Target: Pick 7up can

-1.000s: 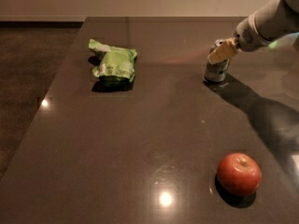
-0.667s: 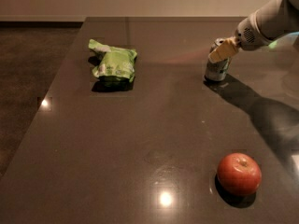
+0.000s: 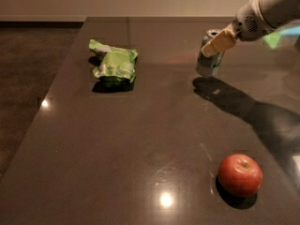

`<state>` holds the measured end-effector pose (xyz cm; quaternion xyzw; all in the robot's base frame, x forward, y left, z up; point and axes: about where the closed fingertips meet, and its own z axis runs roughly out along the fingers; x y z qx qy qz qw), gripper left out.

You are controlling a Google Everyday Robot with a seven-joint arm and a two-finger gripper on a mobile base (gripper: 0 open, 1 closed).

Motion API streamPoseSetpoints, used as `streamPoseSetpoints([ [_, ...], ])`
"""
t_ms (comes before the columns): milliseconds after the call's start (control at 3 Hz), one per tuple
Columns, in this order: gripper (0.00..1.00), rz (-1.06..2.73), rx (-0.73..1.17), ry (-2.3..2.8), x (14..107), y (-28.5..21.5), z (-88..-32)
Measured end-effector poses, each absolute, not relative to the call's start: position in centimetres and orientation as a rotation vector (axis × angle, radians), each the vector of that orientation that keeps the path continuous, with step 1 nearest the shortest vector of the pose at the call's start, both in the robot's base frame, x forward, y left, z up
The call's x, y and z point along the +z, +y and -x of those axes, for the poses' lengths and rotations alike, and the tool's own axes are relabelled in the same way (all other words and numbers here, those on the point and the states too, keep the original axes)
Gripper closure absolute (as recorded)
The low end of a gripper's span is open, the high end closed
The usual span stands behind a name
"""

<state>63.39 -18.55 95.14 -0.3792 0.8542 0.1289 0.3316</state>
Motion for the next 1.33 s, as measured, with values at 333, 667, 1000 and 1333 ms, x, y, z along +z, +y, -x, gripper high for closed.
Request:
streamPoseSetpoints([
  [333,1.00,1.133,0.389,2.144,98.6,-15.4,-61.5],
  [667,1.00,1.255,0.419,2.062,101.6,-12.9,-60.0],
  [1000,1.00,1.347,0.435,1.998,103.7,-11.1,-58.7],
  [1333,1.00,1.347,0.435,1.998,103.7,-11.1,-58.7],
])
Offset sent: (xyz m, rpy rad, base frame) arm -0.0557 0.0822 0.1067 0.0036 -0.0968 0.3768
